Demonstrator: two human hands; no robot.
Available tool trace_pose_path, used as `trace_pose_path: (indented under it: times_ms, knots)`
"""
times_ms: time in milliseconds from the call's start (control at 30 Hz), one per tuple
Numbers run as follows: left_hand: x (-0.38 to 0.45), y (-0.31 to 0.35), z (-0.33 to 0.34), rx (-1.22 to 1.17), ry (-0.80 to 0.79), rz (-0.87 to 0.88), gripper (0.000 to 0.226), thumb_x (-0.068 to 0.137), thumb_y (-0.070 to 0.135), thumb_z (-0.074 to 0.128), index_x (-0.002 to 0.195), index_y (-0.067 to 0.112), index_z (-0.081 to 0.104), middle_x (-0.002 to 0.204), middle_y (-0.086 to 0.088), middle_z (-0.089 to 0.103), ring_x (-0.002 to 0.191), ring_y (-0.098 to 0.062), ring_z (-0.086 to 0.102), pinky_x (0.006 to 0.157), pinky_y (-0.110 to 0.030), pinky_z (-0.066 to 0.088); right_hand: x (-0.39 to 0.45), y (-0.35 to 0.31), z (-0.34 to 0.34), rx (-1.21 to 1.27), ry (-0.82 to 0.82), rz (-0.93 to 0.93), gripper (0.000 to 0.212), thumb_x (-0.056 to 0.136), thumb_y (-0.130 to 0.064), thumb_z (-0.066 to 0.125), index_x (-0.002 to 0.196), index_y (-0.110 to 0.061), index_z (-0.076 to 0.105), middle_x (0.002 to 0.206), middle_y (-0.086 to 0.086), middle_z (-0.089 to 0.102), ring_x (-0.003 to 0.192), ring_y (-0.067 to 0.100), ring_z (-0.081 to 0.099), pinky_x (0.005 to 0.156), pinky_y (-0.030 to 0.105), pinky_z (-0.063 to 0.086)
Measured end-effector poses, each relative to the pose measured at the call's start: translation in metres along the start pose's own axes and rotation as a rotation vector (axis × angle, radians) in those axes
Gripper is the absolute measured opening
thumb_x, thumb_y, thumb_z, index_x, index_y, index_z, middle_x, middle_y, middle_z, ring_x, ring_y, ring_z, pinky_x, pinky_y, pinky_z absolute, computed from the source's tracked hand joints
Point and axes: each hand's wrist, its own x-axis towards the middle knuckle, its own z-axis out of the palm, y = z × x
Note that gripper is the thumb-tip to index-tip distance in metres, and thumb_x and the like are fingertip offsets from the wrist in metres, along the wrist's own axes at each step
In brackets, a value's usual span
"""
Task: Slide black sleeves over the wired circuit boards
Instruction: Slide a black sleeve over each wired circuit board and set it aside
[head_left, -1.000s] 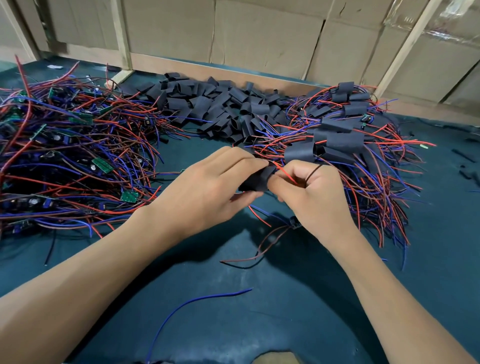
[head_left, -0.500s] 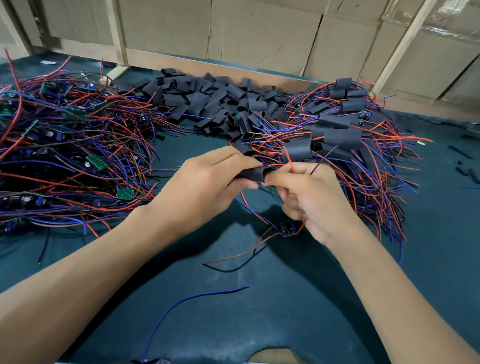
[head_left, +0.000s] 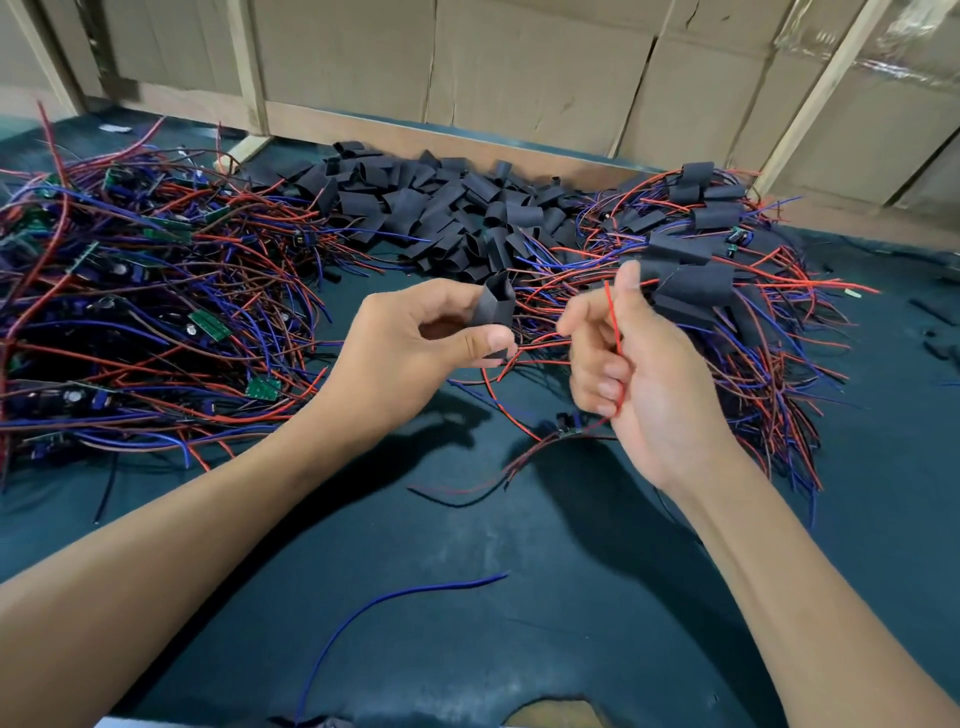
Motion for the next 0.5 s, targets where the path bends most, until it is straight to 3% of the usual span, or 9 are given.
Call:
trace_pose_path:
  times_ms: [67, 133, 233, 333, 433, 500]
  knots:
    - [0.0, 0.0, 0.001, -0.248, -0.027, -0.086, 0.016, 0.082, 0.014, 0.073, 0.096, 0.007, 0.073, 0.085, -0.009, 0.074, 0.087, -0.031, 0.076, 0.078, -0.034, 0.061, -0.002, -0.001, 0.003, 0.006, -0.002, 0.038, 0.057, 0.091, -0.069, 0.032, 0.074, -0.018, 0.052, 0.053, -0.006, 0.017, 0.045, 0.012, 0.007, 0.043, 0.022, 0.006]
    - [0.002, 0.001, 0.001, -0.42, -0.042, -0.198, 0.017, 0.082, 0.016, 0.069, 0.094, 0.005, 0.074, 0.085, -0.013, 0.075, 0.086, -0.028, 0.076, 0.076, -0.032, 0.061, -0.005, -0.002, 0.003, 0.052, -0.026, 0.075, 0.065, 0.089, -0.078, 0.021, 0.077, -0.02, 0.048, 0.053, -0.007, 0.019, 0.041, 0.009, 0.007, 0.043, 0.018, 0.006]
    - [0.005, 0.002, -0.003, -0.566, -0.088, -0.322, 0.019, 0.084, 0.021, 0.064, 0.09, 0.009, 0.078, 0.085, -0.009, 0.076, 0.085, -0.018, 0.075, 0.074, -0.025, 0.06, -0.005, -0.001, 0.003, 0.099, -0.062, 0.056, 0.07, 0.097, -0.071, 0.011, 0.086, -0.018, 0.055, 0.06, -0.005, 0.022, 0.046, 0.011, 0.006, 0.043, 0.019, 0.006]
    - [0.006, 0.004, -0.007, -0.654, -0.162, -0.395, 0.022, 0.085, 0.026, 0.062, 0.085, 0.015, 0.081, 0.085, -0.002, 0.076, 0.083, -0.011, 0.075, 0.072, -0.021, 0.059, -0.003, 0.002, 0.003, 0.078, -0.042, -0.004, 0.057, 0.105, -0.053, 0.029, 0.092, -0.015, 0.07, 0.064, -0.005, 0.022, 0.048, 0.011, 0.01, 0.042, 0.019, 0.012]
    - [0.006, 0.002, -0.009, -0.726, -0.196, -0.421, 0.02, 0.085, 0.023, 0.062, 0.082, 0.017, 0.08, 0.085, -0.002, 0.076, 0.088, -0.014, 0.075, 0.074, -0.024, 0.06, -0.002, 0.009, 0.003, -0.024, 0.002, -0.128, 0.038, 0.105, -0.037, 0.047, 0.096, -0.018, 0.079, 0.064, -0.002, 0.023, 0.049, 0.011, 0.017, 0.043, 0.02, 0.018]
    - [0.005, 0.0, -0.007, -0.706, -0.206, -0.398, 0.014, 0.086, 0.018, 0.064, 0.086, 0.009, 0.076, 0.088, -0.007, 0.075, 0.093, -0.02, 0.075, 0.077, -0.028, 0.06, -0.003, 0.012, 0.004, -0.101, 0.02, -0.183, 0.032, 0.101, -0.037, 0.055, 0.085, -0.024, 0.079, 0.059, 0.007, 0.028, 0.047, 0.015, 0.02, 0.042, 0.02, 0.021]
